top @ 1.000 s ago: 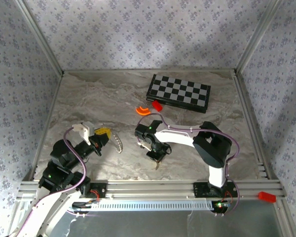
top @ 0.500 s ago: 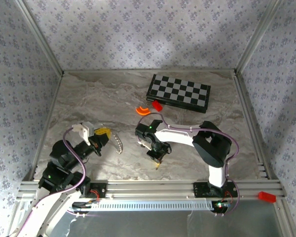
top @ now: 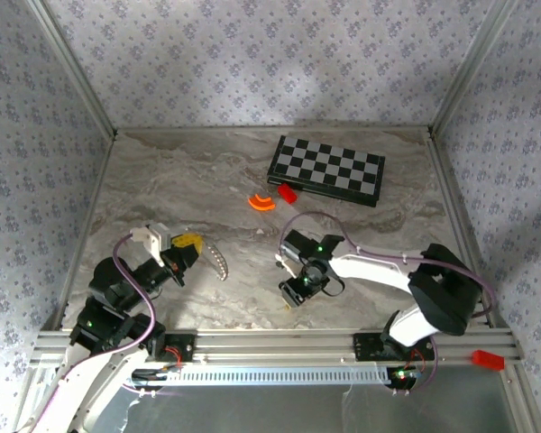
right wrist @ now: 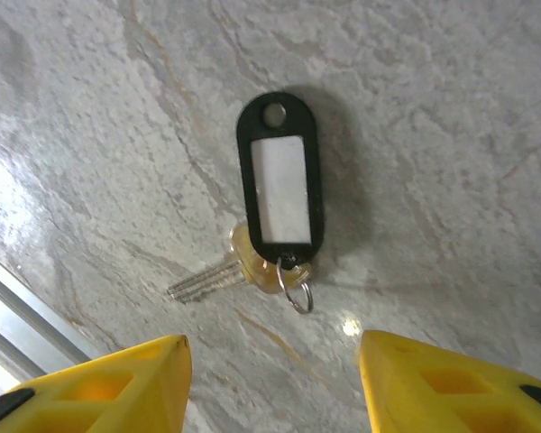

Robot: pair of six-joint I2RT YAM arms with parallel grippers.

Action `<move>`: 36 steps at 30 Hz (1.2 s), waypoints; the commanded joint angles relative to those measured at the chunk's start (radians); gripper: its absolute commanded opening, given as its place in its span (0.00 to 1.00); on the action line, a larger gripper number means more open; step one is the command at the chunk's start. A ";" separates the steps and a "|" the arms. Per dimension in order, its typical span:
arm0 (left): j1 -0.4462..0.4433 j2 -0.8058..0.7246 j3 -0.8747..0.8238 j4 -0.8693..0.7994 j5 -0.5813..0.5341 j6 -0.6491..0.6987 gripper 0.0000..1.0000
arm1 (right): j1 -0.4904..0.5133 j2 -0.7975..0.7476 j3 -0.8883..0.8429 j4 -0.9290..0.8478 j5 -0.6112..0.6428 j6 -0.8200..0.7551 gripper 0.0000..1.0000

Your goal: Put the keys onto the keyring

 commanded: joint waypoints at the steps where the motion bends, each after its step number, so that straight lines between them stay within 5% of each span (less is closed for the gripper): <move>1: 0.002 -0.016 -0.003 0.071 0.027 -0.016 0.00 | -0.015 -0.051 -0.074 0.177 -0.046 0.042 0.51; 14: 0.002 -0.019 -0.013 0.110 0.040 -0.022 0.00 | -0.022 -0.154 -0.272 0.423 -0.036 0.051 0.40; 36: 0.001 -0.030 -0.016 0.127 0.060 -0.044 0.00 | -0.022 -0.208 -0.336 0.478 0.006 0.082 0.26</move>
